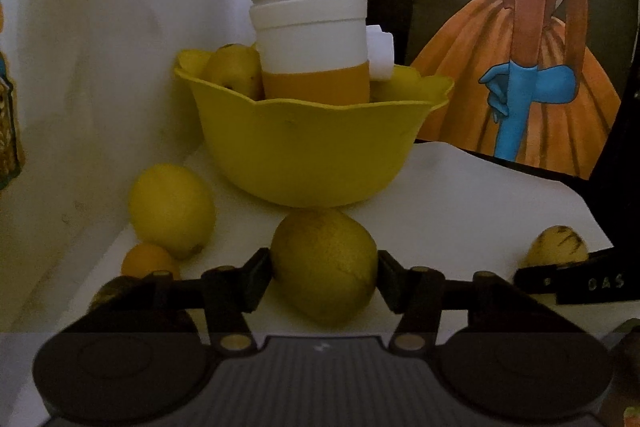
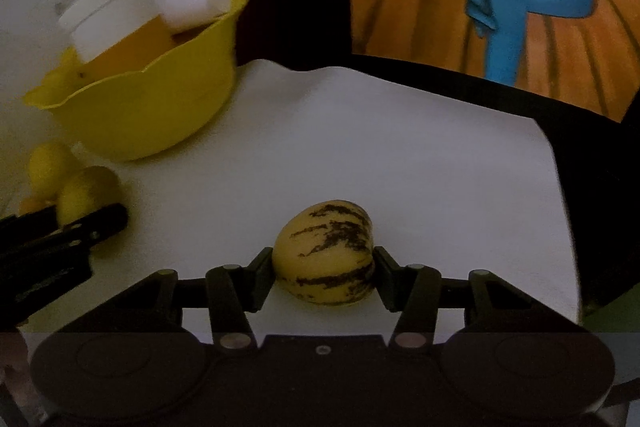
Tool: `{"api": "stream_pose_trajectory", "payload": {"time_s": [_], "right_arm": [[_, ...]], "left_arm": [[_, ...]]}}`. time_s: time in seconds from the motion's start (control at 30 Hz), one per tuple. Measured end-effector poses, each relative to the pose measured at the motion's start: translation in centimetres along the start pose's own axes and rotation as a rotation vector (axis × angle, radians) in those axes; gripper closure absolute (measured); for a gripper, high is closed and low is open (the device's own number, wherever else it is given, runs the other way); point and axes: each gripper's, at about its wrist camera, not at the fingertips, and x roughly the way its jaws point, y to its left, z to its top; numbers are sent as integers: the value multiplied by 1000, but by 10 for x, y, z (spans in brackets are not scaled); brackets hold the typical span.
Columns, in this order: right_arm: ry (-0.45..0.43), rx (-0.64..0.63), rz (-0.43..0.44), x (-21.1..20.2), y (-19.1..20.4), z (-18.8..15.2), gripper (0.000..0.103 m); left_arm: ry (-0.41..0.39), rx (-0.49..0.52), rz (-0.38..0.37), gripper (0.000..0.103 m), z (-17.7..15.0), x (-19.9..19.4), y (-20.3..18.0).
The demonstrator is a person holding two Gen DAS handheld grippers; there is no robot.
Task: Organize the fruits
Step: 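Grasp the large yellow-green pear with the left gripper while the right gripper grasps the striped melon, then carry the pear and striped melon over to the metal tray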
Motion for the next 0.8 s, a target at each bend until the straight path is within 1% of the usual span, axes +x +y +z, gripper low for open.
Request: {"api": "stream_pose_trajectory", "payload": {"time_s": [0.2,0.47,0.67,0.8], "right_arm": [[-11,-17,34,-3,11,-6,50],[-39,25,98,-10,7,-15,50],[-81,29,143,-22,7,-23,50],[-127,29,169,-42,7,-27,50]], "left_arm": [[29,-13,-39,44,1,-4,1],[71,-77,-107,44,-4,-15,2],[53,-114,-131,44,-9,-29,5],[10,-133,-120,44,-10,-46,7]]}}
